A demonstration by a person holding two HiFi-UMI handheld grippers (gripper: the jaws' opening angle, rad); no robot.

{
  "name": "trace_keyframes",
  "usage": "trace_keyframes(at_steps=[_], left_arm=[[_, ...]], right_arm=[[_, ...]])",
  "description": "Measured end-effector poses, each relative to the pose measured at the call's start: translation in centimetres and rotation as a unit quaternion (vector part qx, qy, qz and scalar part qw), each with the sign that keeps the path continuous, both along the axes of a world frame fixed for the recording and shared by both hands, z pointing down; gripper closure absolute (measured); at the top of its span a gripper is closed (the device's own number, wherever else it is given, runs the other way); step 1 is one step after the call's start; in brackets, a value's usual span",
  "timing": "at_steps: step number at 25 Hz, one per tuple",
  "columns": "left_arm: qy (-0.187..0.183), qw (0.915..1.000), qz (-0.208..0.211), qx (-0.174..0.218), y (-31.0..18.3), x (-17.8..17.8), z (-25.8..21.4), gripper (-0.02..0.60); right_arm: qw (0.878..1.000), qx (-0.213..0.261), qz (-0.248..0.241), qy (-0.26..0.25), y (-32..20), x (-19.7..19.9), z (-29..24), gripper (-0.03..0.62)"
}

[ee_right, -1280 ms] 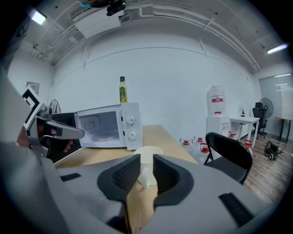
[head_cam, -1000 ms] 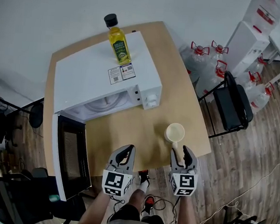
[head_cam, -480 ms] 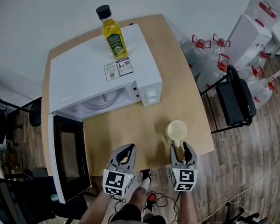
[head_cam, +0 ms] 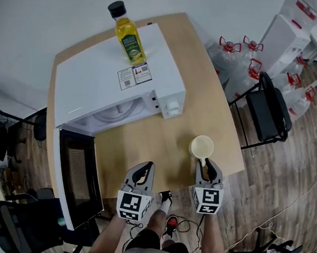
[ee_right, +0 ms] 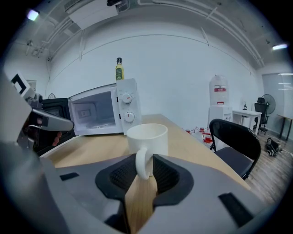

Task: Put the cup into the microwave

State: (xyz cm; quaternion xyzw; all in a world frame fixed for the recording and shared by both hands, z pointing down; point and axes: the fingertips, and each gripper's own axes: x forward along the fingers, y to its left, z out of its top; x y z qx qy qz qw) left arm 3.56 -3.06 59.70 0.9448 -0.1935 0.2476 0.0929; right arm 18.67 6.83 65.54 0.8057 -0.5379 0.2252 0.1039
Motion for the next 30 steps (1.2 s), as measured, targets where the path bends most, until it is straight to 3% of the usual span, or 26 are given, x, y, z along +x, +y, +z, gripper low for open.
trace_keyframes(at_steps=[4, 20, 30], left_arm=[[-0.001, 1.0, 0.0, -0.001, -0.1, 0.1, 0.2, 0.558], [0.008, 0.9999, -0.01, 0.005, -1.2, -0.3, -0.9, 0.558], [0.033, 0.9987, -0.03, 0.026, -2.8, -1.1, -4.4, 0.558]], right_arm=[[1.0, 0.0, 0.004, 0.002, 0.0, 0.1, 0.0, 0.536], [0.999, -0.003, -0.006, 0.036, -0.6, 0.4, -1.0, 0.549], [0.998, 0.028, -0.015, 0.058, -1.5, 0.2, -5.6, 0.549]])
